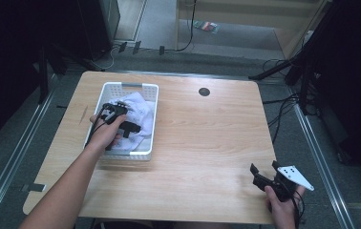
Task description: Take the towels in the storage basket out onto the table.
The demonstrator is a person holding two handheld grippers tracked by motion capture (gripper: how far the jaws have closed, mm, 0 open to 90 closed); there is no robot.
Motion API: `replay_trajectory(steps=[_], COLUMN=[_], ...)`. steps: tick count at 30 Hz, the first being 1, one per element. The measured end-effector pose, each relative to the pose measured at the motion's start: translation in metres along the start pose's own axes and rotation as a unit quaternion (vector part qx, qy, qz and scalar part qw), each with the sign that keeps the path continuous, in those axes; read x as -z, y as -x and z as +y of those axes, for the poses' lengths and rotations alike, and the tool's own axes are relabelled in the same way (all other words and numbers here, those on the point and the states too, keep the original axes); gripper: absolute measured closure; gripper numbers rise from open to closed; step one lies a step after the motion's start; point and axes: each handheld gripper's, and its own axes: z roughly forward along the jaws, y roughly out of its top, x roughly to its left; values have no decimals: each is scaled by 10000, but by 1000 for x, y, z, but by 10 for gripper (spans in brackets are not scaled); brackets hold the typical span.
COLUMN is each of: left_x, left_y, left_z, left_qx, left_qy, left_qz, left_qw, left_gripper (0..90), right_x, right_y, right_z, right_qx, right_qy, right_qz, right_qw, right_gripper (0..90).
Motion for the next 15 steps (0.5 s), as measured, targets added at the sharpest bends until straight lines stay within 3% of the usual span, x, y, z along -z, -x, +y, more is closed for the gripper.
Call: replay_trajectory(steps=[2, 6, 15], left_x=[-4, -5, -7], left_y=[2, 1, 5], left_z=[-3, -4, -3], left_qx=[-140, -208, -189], left_qy=[77, 110, 8], left_qz=[30, -15, 172], left_qw=[9999, 9997, 9997], left_gripper=[0, 0, 12], right_x=[0, 0, 0], right_y=[0, 0, 0], right_z=[0, 0, 0], right_qx=[-5, 8, 3], right_qy=[9, 5, 1], right_qz=[0, 5, -5], right_qw=[10000, 10000, 10000], right_gripper=[134, 134, 134])
